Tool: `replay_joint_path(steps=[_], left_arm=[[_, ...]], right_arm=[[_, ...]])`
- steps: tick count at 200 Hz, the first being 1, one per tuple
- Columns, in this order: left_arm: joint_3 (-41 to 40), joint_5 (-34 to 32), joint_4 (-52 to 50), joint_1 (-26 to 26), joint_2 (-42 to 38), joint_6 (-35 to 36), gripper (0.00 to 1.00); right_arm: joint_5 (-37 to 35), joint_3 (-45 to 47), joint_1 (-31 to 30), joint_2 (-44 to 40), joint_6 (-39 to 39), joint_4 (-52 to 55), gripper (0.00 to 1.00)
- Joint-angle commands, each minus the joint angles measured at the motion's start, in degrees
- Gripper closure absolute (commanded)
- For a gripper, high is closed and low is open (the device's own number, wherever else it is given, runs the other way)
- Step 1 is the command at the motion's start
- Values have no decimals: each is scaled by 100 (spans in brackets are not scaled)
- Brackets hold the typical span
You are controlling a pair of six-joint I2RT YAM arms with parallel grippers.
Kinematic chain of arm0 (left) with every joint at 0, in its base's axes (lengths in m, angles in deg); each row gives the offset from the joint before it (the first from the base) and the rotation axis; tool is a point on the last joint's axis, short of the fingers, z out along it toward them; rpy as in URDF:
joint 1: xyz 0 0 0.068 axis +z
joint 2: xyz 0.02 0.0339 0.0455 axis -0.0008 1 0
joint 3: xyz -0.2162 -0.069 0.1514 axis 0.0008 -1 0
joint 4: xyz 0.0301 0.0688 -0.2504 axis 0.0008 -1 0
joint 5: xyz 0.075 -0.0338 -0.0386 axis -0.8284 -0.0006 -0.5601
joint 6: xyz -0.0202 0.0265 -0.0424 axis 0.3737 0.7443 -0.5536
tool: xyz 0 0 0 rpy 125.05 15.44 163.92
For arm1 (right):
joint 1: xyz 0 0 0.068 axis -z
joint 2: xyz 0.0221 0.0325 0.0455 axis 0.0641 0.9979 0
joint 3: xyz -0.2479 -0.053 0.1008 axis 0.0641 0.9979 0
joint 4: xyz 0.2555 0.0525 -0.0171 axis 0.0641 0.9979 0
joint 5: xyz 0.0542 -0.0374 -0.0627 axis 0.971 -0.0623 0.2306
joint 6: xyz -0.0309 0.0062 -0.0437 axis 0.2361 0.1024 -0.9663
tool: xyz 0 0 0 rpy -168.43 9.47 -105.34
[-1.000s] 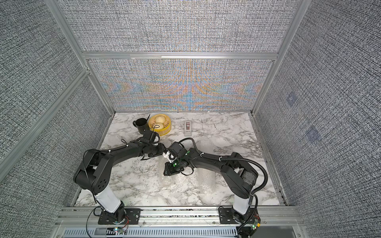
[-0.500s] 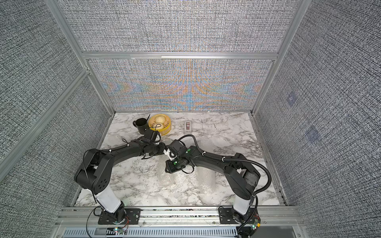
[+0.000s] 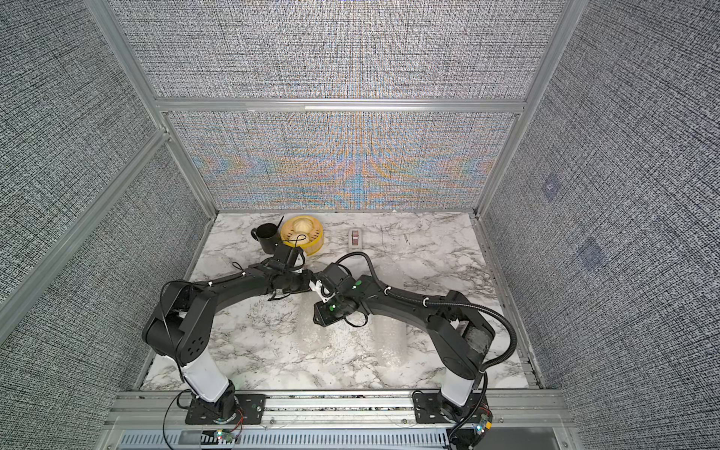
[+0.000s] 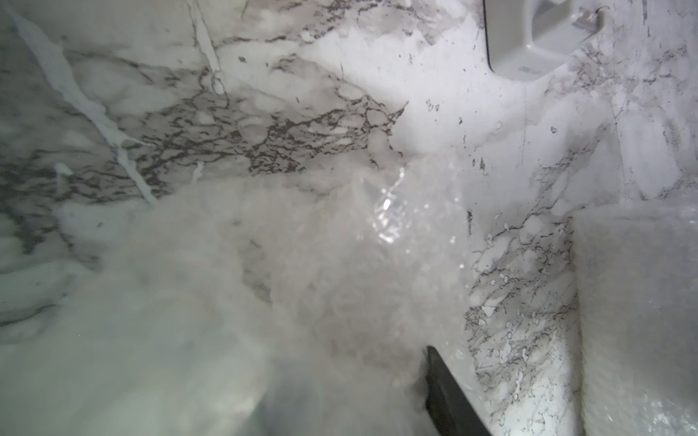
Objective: Wrap vases in bubble wrap
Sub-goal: Wrap the vase in bubble wrap.
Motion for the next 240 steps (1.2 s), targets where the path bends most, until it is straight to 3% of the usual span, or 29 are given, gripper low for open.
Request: replay_joint_path(steps=[1,33,49,98,119,142,158,172,240], left_arm=[[3,-194,-314,1,-15,223,58],[85,-131,-369,-9,62,449,58],[82,-110,-360,-17,53,510,58],[128,-88,-385,-50,40,577,57],[113,-106,-371,-74,41,581,57],[160,-110,-389,-111,136,583,57],[201,-177,-428,-162,160,604,57],[207,-242,-449,-182,160,580,57],[268,-295,-465,-252,203,494,58]], right_arm=[[-519,-19,136,-382,-327,-2,66],[-1082,-167,519,-697,-682,-454,66],[-1206,-353,805,-563,-752,-669,73],[-628,-1391,1865,326,-511,-619,72],[267,-1769,2423,830,-183,-610,67],[735,-2194,2885,1371,165,-481,56],[1157,-2539,3173,1785,407,-354,55],[1473,-2884,3324,2137,478,-181,55],[1712,-4152,3429,3351,596,556,55]])
